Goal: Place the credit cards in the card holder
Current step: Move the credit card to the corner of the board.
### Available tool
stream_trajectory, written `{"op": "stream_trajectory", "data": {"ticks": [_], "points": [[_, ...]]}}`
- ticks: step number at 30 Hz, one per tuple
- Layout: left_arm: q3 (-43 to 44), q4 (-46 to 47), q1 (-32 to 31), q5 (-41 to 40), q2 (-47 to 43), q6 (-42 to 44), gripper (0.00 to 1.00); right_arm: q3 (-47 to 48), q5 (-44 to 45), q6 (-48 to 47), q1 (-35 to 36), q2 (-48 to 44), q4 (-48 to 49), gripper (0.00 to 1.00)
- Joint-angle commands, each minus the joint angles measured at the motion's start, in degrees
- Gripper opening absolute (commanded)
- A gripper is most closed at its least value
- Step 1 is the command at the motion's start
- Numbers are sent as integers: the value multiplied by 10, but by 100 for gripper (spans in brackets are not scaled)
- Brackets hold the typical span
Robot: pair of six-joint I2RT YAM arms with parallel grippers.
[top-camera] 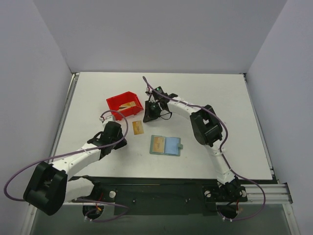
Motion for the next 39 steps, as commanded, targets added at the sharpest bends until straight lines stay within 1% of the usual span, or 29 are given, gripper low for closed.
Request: {"op": "stream_trajectory", "data": {"ticks": [1,8,12,21,28,35,39], "points": [[35,29,14,15,24,22,34,39,6,0,6,23,-55,5],[59,54,31,27,71,28,31,65,-5,0,12,53,-73,6],[69,56,42,29,82,31,30,73,-19,-11,22,61,-80,8],[61,44,73,28,68,35,29,63,-50,-41,43,67,-85,12],[62,41,85,27,73,39,29,57,-79,-65,61,70,-86,14],[62,30,98,11,58,46,29,66,-115,-83,81,86,-86,15],[59,44,101,15,70,46,29,56,-120,-86,86,78,-84,15]]}}
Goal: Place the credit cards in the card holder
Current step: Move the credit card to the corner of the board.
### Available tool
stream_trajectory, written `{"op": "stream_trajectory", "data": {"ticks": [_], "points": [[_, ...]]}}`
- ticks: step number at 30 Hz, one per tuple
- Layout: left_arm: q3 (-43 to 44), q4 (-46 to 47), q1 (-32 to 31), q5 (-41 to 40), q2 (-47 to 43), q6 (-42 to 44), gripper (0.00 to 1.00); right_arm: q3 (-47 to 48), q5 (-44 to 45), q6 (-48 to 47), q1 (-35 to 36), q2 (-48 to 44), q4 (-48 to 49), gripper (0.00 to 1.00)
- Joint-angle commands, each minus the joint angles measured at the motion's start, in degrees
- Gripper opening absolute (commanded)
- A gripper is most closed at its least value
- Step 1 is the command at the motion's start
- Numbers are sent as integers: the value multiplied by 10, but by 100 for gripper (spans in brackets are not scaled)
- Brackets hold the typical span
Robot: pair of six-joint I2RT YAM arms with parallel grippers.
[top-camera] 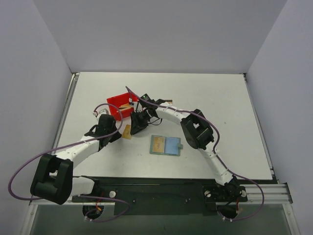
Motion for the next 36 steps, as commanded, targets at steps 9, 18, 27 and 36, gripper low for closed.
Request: {"op": "stream_trajectory", "data": {"ticks": [9,18,27,36], "points": [[18,49,6,-10,35,12,29,-90,89,22,-38,-67,54,11],[28,116,19,-28,73,21,29,-24,113,47,-52,-15,30,8],[26,168,20,9,121,28,29,35,102,55,-40,26,10,1],[32,189,20,37,155,30,29,28,69,87,-26,41,37,0]]}}
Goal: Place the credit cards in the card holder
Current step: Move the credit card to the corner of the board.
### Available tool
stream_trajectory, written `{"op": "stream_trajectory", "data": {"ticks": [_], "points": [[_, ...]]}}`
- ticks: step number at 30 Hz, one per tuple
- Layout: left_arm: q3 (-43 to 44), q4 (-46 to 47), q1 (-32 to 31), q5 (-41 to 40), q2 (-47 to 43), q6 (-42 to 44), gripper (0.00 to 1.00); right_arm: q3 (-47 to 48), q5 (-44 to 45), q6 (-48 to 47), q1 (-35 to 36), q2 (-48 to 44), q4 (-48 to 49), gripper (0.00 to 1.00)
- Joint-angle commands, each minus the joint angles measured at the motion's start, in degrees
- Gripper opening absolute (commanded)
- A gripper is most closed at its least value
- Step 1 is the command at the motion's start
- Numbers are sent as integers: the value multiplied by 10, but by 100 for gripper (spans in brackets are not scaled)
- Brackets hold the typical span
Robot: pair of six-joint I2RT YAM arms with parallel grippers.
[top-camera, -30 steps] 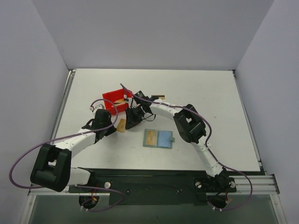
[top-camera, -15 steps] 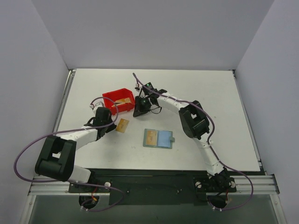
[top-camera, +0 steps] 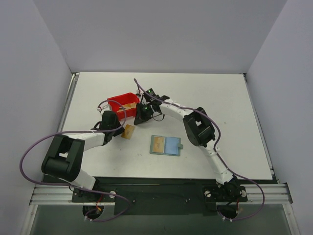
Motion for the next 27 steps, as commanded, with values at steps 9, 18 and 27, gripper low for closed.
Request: {"op": "stream_trajectory", "data": {"ticks": [9,18,27], "points": [[4,24,2,55,21,8,28,-22,-40,20,10,24,-2,0],[-33,15,-4,65,-7,-10,28,-65,-62,2,21,3,2,0],[-91,-15,-24,71,-75,-37,28,-164,-60,-3,36,-53,25,0]]}}
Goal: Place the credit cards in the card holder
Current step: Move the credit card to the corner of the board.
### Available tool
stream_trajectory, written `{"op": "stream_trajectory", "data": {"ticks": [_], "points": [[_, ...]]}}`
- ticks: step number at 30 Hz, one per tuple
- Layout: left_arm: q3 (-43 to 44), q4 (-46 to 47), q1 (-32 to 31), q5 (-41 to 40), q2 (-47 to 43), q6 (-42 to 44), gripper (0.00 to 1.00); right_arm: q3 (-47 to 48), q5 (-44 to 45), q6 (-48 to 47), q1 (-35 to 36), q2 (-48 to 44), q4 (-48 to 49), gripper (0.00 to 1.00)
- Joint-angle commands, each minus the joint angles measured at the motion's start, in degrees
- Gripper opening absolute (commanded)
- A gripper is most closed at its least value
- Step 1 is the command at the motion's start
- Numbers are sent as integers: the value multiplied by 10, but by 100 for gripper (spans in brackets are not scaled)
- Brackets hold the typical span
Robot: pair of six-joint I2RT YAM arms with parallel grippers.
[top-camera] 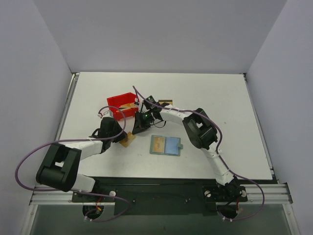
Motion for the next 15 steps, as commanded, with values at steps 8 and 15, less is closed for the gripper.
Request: {"op": "stream_trajectory", "data": {"ticks": [8,15], "points": [[-70,-107,-79,-25,-117,-61,28,-132,35,-31,38,-55,-14,0],[-97,-199,-149,-68,-191,-124,28,-207,44,-20,51,-100,15,0]]}}
